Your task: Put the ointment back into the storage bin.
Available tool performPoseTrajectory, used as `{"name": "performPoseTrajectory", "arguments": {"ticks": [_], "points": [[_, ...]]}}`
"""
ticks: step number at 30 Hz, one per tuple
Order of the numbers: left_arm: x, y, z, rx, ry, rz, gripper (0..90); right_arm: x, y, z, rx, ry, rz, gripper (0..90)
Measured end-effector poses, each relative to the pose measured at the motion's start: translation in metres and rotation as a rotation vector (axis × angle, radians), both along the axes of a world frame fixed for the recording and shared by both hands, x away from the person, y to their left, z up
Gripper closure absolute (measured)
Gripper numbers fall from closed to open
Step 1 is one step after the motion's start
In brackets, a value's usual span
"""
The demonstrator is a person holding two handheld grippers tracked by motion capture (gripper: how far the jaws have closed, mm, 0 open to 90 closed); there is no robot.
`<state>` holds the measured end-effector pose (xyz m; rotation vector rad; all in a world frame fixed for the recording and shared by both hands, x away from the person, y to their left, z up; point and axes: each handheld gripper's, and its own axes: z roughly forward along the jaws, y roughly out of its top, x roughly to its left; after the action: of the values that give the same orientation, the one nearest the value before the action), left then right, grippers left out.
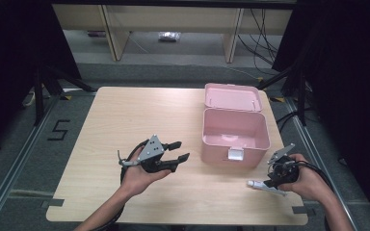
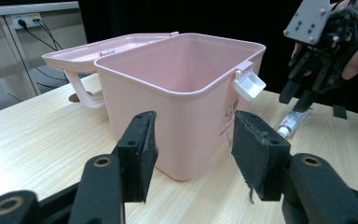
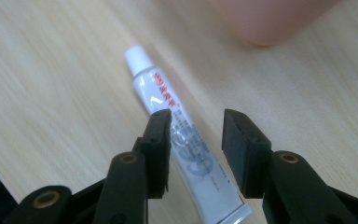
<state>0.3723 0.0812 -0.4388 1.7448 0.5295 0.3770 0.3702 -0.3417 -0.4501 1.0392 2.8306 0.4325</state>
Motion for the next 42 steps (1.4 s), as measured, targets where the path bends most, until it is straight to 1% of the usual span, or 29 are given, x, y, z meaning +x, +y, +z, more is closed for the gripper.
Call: {"name": "performPoseTrajectory", "arguments": {"ticks": [1,2,3,4,5,7,8,9,10,12,13,14,15,16,17,19,21,22,27,30,31,34,38,42], "points": [[0.0,0.0,0.0,-0.001,-0.001,-0.002,49.0,0.002,-0.001,-0.001,-0.014,-0.012,0.039,61.4],[0.0,-0.001,0.0,0.001,-0.003,-0.001,49.0,0.001,0.0,-0.002,-0.027,0.007,0.043,61.4],[0.0,-0.001,0.0,0.003,-0.004,-0.001,49.0,0.002,0.0,-0.002,-0.048,0.011,0.077,61.2],[-0.001,-0.001,0.0,0.006,-0.005,-0.003,49.0,0.003,0.0,-0.002,-0.056,0.025,0.092,61.0],[-0.001,-0.001,0.0,0.008,-0.007,-0.005,49.1,0.003,0.001,-0.002,-0.076,0.033,0.111,60.9],[-0.001,-0.001,0.0,0.006,-0.005,-0.005,49.1,0.004,0.002,-0.002,-0.104,0.033,0.152,60.6],[-0.001,-0.002,0.0,0.006,-0.006,-0.005,49.1,0.005,0.004,-0.001,-0.123,0.03,0.182,60.6],[-0.001,-0.002,0.0,0.006,-0.006,-0.005,49.1,0.005,0.004,-0.001,-0.129,0.042,0.193,60.6],[-0.001,-0.002,0.0,0.007,-0.005,-0.005,49.1,0.006,0.005,-0.001,-0.138,0.04,0.219,60.6],[-0.001,-0.002,0.0,0.008,-0.005,-0.005,49.1,0.007,0.007,-0.002,-0.181,0.065,0.245,60.7],[0.0,-0.002,0.001,0.009,-0.005,-0.005,49.2,0.008,0.007,-0.004,-0.193,0.062,0.281,60.6],[0.0,-0.002,0.001,0.01,-0.006,-0.005,49.2,0.009,0.008,-0.006,-0.201,0.073,0.299,60.7],[0.0,-0.002,0.001,0.009,-0.006,-0.005,49.2,0.008,0.009,-0.008,-0.214,0.083,0.3,60.7],[0.0,-0.002,0.001,0.007,-0.005,-0.004,49.2,0.01,0.01,-0.008,-0.227,0.103,0.328,60.7],[0.0,-0.002,0.001,0.008,-0.005,-0.005,49.2,0.009,0.011,-0.01,-0.228,0.086,0.331,60.6],[-0.001,-0.002,0.001,0.011,-0.006,-0.006,49.1,0.01,0.013,-0.013,-0.233,0.091,0.344,61.6],[-0.001,-0.003,0.0,0.013,-0.006,-0.008,49.2,0.012,0.015,-0.016,-0.236,0.106,0.364,62.4],[-0.001,-0.002,0.0,0.015,-0.006,-0.008,49.2,0.011,0.016,-0.017,-0.241,0.112,0.361,62.4],[-0.001,-0.003,0.0,0.015,-0.007,-0.008,49.2,0.014,0.018,-0.02,-0.242,0.125,0.386,65.0],[-0.001,-0.003,0.0,0.015,-0.007,-0.009,49.3,0.014,0.019,-0.02,-0.243,0.135,0.38,66.3],[-0.001,-0.003,0.0,0.014,-0.007,-0.008,49.3,0.016,0.019,-0.02,-0.244,0.14,0.389,66.6],[-0.001,-0.002,0.001,0.014,-0.009,-0.007,49.4,0.016,0.02,-0.02,-0.248,0.144,0.391,66.8],[-0.002,-0.002,0.0,0.021,-0.012,-0.01,49.6,0.018,0.023,-0.02,-0.266,0.16,0.396,67.5],[-0.002,-0.002,0.0,0.017,-0.012,-0.009,49.8,0.017,0.026,-0.02,-0.289,0.159,0.379,67.3]]}}
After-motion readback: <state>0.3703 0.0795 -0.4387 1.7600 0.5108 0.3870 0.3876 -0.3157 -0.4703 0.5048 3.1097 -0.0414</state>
